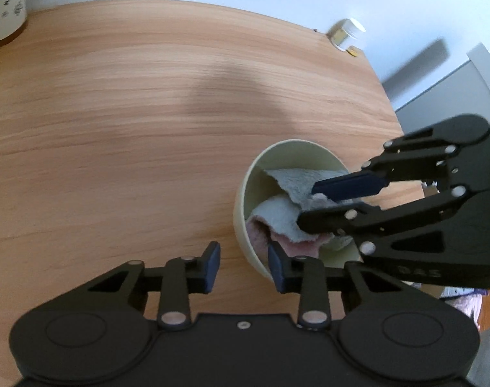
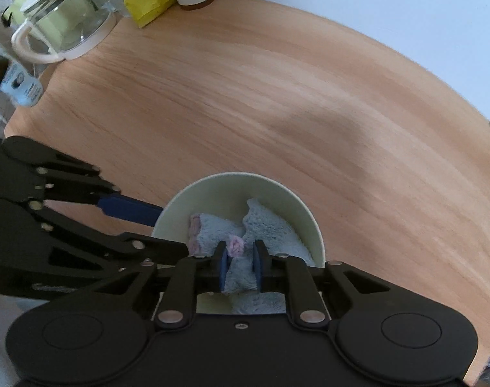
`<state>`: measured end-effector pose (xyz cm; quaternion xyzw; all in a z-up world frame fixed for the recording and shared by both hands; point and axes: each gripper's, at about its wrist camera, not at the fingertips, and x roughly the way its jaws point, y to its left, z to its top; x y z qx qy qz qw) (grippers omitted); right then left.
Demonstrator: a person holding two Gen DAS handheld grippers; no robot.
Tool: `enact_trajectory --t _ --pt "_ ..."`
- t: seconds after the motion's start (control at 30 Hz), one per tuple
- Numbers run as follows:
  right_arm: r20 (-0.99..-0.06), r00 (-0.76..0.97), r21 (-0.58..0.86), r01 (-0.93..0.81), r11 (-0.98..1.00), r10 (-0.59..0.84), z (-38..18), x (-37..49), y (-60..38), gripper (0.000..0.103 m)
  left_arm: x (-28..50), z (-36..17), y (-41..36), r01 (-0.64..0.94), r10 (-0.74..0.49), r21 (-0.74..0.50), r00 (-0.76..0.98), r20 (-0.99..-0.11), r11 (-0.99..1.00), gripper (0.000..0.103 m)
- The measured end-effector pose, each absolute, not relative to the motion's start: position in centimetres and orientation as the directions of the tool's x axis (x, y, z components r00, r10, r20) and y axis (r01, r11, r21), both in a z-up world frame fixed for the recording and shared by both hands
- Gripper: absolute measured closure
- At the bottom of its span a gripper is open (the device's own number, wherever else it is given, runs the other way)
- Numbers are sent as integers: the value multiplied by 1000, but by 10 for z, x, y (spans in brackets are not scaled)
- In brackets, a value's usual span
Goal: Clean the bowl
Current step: 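Regrasp the cloth inside the bowl with the right gripper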
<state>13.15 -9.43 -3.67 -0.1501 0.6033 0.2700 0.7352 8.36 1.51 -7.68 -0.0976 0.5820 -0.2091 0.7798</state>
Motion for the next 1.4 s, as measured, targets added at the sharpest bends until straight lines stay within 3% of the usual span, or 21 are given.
enact_trajectory --t 0.37,0.57,0.73,0.97,1.03,1.13,1.23,1.4 --pt "-986 16 122 -615 779 168 -34 147 -90 63 81 -77 7 268 -438 -376 230 -869 887 80" --pt "-989 4 116 -584 803 146 -26 149 -96 37 81 -80 1 250 -436 -383 214 -874 890 83" --pt "-982 -74 187 -480 857 173 -46 163 -106 37 84 -82 4 225 -460 -414 223 -859 882 85" --pt "-967 -102 254 -432 865 233 -64 166 -106 46 80 -80 -5 265 -423 -361 234 -875 894 86" --pt "-964 -127 267 -410 872 235 -75 168 -104 66 80 -80 -6 261 -423 -363 231 -876 894 86" --pt "-970 -119 244 -446 861 213 -76 166 -92 69 81 -82 -3 248 -426 -370 234 -874 895 88" --pt "-965 -107 261 -427 866 238 -78 165 -91 80 83 -82 -5 253 -421 -363 234 -876 897 88" --pt "-951 -24 297 -330 896 307 -77 162 -103 85 84 -83 0 235 -432 -383 220 -875 894 87"
